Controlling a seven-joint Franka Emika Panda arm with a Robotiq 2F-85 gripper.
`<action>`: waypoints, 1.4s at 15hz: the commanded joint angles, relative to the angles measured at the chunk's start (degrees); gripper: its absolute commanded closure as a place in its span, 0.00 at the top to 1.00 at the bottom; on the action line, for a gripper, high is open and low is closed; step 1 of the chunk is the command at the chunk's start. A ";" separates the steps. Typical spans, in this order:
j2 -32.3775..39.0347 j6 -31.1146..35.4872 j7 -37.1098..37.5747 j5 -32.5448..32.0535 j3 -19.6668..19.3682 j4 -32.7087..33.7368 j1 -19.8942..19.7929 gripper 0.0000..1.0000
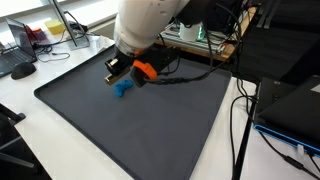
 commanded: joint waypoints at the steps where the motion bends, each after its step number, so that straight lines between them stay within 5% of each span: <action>1: 6.03 -5.74 1.02 -0.54 -1.71 9.29 1.57 0.22; 12: -0.26 -3.36 -21.74 1.21 0.27 5.68 -1.63 0.22; 21: -10.45 12.51 -51.07 8.85 0.48 -4.93 -10.03 0.22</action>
